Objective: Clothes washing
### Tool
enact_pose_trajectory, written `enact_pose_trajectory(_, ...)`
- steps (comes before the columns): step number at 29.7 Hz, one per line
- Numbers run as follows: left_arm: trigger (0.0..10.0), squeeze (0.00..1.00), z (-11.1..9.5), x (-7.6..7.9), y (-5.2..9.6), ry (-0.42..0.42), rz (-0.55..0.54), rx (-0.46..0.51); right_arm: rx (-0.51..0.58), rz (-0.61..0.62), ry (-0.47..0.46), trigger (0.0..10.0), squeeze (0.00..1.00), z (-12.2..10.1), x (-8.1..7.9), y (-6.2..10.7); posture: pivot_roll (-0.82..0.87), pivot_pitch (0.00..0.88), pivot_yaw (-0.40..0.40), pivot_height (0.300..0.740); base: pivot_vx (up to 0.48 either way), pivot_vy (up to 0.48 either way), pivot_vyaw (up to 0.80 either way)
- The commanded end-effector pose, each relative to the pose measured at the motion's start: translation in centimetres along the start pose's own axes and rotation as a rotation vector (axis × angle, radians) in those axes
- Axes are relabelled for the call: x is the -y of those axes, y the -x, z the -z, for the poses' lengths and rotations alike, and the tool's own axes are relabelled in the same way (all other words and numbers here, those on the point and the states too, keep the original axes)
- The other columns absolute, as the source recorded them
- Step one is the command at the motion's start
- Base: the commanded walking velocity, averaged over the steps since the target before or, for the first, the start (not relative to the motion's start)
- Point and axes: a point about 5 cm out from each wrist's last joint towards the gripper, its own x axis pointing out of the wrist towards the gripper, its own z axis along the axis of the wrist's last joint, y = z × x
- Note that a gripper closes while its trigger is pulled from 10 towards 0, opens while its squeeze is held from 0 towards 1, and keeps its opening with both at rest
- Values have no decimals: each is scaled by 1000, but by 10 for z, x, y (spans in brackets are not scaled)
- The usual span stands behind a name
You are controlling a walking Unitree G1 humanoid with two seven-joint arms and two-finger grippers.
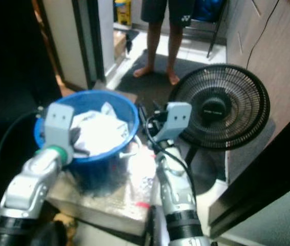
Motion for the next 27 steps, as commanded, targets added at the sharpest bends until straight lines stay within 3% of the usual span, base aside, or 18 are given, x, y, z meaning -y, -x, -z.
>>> enact_pose_trajectory(1,10000,369,17,1,1,3,12,-78,-28,0,-5,10000,0,6,0,3,70,114,-2,486,0,0,0)
enact_pose_trajectory(2,10000,1000,20,-2,1,22,-4,-100,-35,-1,-2,10000,0,8,0,3,71,110,-5,486,0,0,0)
enact_pose_trajectory(12,10000,1000,16,-7,0,85,-19,-102,-42,-5,1,10000,0,9,1,4,70,105,-8,486,0,0,0)
enact_pose_trajectory(13,10000,616,11,-5,1,120,6,-84,-42,-6,2,10000,0,9,1,4,70,105,-8,486,0,0,0)
enact_pose_trajectory(16,10000,616,5,-2,2,154,39,-66,-43,-7,3,10000,0,9,1,4,70,105,-8,486,0,0,0)
enact_pose_trajectory(17,10000,0,-1,2,3,180,79,-43,-42,-8,4,10000,0,10,1,4,69,103,-7,486,0,0,0)
enact_pose_trajectory(22,10000,0,-13,13,6,233,148,-6,-43,-9,6,10000,0,10,1,4,68,104,-9,486,0,0,0)
enact_pose_trajectory(24,10000,0,-27,26,11,253,208,38,-46,-11,7,10000,0,11,1,4,67,107,-10,486,0,0,0)
enact_pose_trajectory(27,10000,0,-27,26,11,253,208,38,-46,-11,7,10000,0,11,1,4,67,107,-10,486,0,0,0)
